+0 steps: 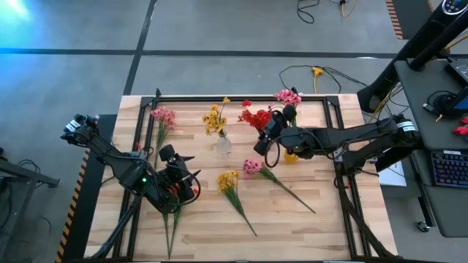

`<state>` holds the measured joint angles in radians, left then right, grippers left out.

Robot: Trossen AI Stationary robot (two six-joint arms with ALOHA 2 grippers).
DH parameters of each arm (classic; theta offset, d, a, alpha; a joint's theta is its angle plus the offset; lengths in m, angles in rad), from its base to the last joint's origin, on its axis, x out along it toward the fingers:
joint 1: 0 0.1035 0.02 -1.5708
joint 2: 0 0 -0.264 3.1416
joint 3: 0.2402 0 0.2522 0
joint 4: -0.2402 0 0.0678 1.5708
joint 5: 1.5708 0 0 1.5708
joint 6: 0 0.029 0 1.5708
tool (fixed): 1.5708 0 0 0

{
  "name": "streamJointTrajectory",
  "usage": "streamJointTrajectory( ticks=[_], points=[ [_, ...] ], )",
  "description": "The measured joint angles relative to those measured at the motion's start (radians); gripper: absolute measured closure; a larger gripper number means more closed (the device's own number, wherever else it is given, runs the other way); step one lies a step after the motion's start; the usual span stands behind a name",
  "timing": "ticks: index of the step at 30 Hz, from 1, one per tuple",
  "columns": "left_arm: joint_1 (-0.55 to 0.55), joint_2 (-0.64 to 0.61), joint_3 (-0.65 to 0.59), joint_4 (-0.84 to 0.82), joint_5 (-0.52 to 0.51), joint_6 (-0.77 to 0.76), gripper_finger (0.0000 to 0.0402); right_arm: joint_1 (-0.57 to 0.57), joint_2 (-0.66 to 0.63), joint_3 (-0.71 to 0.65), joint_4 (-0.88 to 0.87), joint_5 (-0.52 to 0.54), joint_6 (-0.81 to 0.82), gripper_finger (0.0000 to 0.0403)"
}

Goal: Sort flowers into vase by color
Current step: Put the right red flowers into the pink vase

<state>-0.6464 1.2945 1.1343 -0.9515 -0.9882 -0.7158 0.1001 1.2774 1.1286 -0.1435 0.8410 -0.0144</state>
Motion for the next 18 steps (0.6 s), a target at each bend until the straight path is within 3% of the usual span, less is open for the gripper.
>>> streamJointTrajectory(
  ticks=[18],
  points=[
    [0.0, 0.0, 0.0, 0.0, 0.0, 0.0, 0.0183, 0.0, 0.0, 0.077, -0.135, 0.0, 0.075, 0.0103]
  ],
)
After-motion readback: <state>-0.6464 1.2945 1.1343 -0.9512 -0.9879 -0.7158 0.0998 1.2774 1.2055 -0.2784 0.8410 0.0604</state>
